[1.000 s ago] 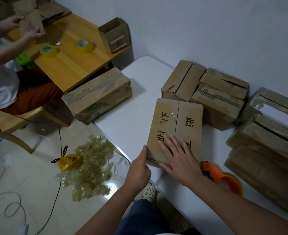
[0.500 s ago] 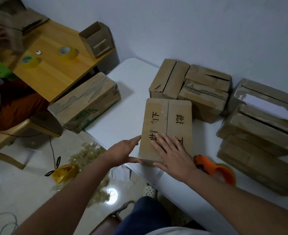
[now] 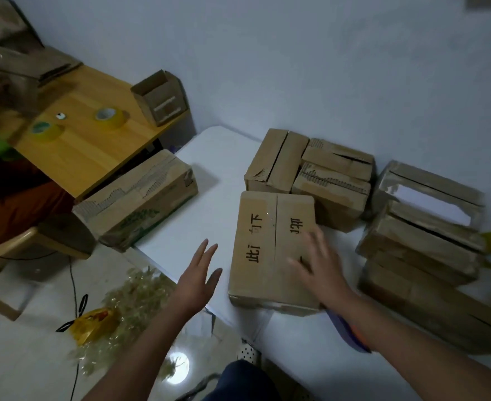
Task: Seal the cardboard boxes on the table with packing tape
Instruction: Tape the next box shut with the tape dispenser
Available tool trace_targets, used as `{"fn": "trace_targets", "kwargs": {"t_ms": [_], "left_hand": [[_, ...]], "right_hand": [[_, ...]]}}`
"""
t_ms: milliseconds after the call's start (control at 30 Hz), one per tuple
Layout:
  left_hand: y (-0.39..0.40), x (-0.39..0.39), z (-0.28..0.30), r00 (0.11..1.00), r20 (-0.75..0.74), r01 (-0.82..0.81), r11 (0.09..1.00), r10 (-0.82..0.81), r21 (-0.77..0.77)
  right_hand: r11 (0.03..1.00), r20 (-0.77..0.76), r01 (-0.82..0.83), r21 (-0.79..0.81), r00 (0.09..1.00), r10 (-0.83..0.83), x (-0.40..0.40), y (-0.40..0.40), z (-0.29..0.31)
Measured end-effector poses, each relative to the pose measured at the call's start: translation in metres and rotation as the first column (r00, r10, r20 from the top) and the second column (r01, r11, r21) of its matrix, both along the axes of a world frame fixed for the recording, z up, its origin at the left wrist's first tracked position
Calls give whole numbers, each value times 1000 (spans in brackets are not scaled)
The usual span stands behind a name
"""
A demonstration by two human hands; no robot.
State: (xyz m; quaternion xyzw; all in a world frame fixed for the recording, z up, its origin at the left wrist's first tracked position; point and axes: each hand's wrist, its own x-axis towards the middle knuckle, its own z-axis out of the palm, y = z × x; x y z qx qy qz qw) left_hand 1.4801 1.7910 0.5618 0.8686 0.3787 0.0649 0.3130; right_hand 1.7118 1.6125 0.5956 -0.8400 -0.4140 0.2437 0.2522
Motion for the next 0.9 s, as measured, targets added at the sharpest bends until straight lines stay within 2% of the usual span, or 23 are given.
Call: {"fn": "trace_targets", "kwargs": {"t_ms": [33,67,133,200,300,433,500,567,667,700,767,833,900], "left_hand": [[-8,8,5,999,29,-27,998,29,-61],[-14,15,8,997,59,-41,989,50,-140],[-23,25,9,992,104,-45,967,73,-249],[-24,23,7,998,46,-39,986,47,-163],[-22,6,8,993,-79,-87,996,84,-31],[-28,-12,16,987,55,-134,962,151,-238],[-18,-18,15,965,82,-227,950,249,-215],[6,-26,12,939,52,-335,939,339,-74],[62,-46,6,909,-28,-408,903,415,133],[82,-53,5,899,-52,-420,890,435,180],[123,-68,10,862,-82,-476,854,501,212],[163,-78,15,811,-97,-562,815,576,145],[195,-84,15,809,-136,-568,820,572,69]], "right_hand": [[992,-172,120,31,979,-113,8,-5,2],[985,-332,165,60,933,-136,10,-9,5],[994,-433,93,55,900,-60,3,-15,11],[1000,-486,27,-15,873,-31,-8,-18,13],[996,-502,-54,-67,865,14,-17,-25,8],[998,-412,62,-17,909,-64,-17,-18,13],[991,-418,136,3,900,-122,-15,-9,17],[974,-496,222,-40,842,-212,-15,6,20],[909,-670,399,-124,641,-373,-28,34,21],[890,-682,433,-143,609,-405,-33,43,19],[873,-636,464,-150,631,-444,-43,57,11],[884,-567,453,-119,700,-435,-52,70,6],[903,-528,416,-110,745,-408,-60,84,8]]}}
